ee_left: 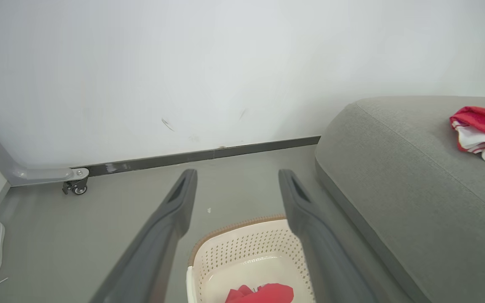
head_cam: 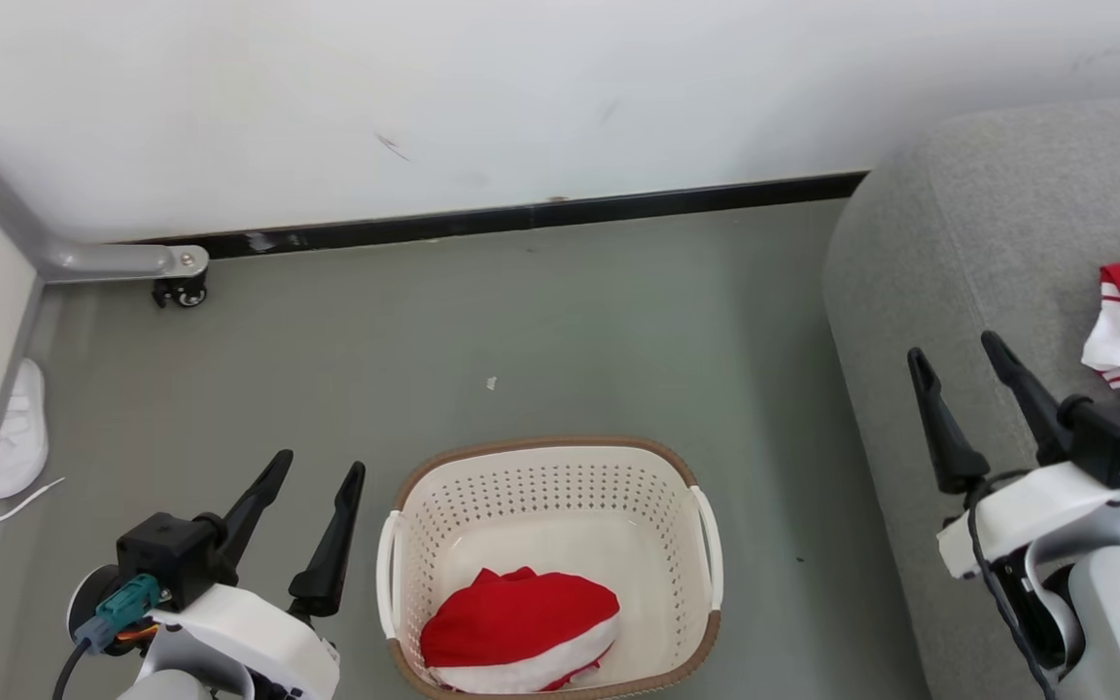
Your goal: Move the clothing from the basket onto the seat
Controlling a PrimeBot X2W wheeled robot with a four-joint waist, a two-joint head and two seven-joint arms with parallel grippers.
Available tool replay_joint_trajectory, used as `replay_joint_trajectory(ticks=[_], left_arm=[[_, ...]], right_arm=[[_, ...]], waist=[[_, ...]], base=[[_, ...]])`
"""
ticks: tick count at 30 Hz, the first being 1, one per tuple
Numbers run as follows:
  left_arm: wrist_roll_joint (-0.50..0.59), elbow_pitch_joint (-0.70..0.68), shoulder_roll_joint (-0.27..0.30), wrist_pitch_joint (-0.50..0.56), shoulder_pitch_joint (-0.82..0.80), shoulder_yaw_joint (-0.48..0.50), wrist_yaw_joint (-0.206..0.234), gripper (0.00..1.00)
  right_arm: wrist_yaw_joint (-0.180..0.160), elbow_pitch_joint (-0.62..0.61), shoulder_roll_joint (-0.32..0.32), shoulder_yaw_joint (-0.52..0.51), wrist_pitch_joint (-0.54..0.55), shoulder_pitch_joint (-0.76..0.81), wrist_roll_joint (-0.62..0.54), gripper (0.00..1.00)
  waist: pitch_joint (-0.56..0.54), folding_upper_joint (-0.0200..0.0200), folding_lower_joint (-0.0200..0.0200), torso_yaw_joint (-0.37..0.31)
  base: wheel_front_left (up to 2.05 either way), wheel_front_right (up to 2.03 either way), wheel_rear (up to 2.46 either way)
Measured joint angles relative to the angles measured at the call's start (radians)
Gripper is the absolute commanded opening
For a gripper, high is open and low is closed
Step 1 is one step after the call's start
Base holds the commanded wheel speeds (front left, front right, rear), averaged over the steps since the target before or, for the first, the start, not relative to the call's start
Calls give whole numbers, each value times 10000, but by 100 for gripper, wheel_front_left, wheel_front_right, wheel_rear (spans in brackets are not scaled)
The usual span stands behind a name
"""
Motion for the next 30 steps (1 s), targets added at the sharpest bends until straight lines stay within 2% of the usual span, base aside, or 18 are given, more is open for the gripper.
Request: replay_joint_trajectory(ticks=[10, 17, 30], left_arm=[[52, 144, -186, -2, 248, 353, -19, 100], [128, 274, -276, -2, 372, 431, -198, 100], [309, 506, -372, -2, 448, 802, -414, 100]], right_arm=[[0, 27, 12, -40, 0, 346, 0, 100], [0, 27, 12, -136, 0, 626, -2, 100], [0, -23, 121, -217, 0, 925, -2, 100]], waist=[[-278, 0, 0, 585], [-472, 0, 0, 904], [-772, 0, 0, 1210]], base=[[0, 0, 0], [0, 0, 0], [0, 0, 0]])
